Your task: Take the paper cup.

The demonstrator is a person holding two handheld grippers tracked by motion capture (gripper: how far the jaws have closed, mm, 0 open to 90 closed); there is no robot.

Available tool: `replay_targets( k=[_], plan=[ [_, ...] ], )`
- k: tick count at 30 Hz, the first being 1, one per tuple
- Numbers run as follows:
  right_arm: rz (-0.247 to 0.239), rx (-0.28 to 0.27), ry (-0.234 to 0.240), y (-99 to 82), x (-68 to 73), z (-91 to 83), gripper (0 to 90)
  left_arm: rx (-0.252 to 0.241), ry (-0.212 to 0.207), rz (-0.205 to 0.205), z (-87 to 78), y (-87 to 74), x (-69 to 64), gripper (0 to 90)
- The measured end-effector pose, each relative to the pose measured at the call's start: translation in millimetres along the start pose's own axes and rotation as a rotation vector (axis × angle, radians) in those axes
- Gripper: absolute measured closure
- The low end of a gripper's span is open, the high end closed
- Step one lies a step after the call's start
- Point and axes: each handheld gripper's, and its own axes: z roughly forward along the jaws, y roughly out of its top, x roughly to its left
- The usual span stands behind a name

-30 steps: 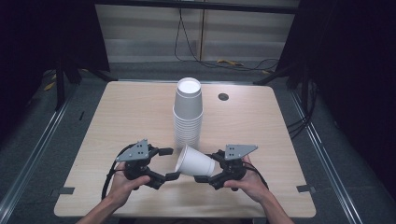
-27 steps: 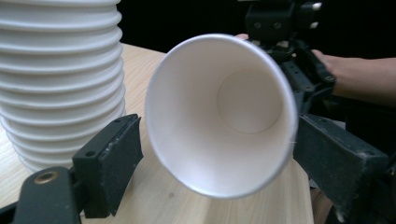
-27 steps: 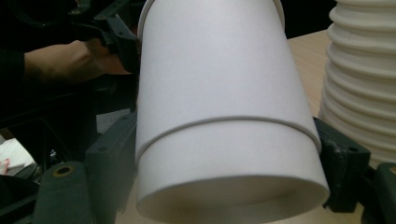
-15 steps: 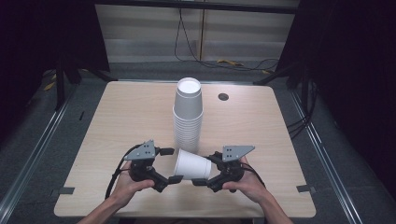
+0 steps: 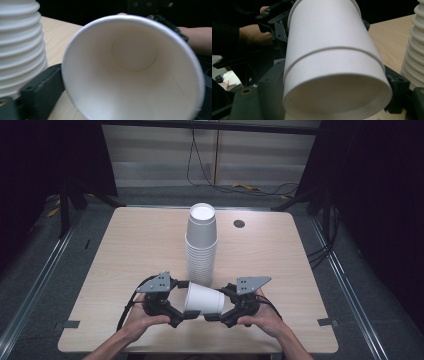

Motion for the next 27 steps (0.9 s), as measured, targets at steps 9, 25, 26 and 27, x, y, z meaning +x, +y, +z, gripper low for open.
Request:
replay_targets(
  k=[9, 25, 26, 27],
  plan=[
    [-0.018, 0.037, 0.004, -2.3, 0.7, 3.7, 22.5, -0.007, -0.028, -0.039, -4.6, 3.9, 1.6, 7.1],
    [-0.007, 0.094, -0.045, -1.6, 4.2, 6.1, 14.0, 0.04, -0.011, -0.009, -9.9, 8.6, -2.7, 9.0],
    [-0.007, 0.094, -0.045, -1.6, 4.2, 6.1, 14.0, 0.04, -0.011, -0.009, -9.9, 8.6, -2.7, 9.0],
    [-0.003, 0.098, -0.051, -1.4, 3.9, 4.6, 14.0, 0.03, -0.005, -0.018, -10.9, 8.5, -2.5, 9.0]
  ],
)
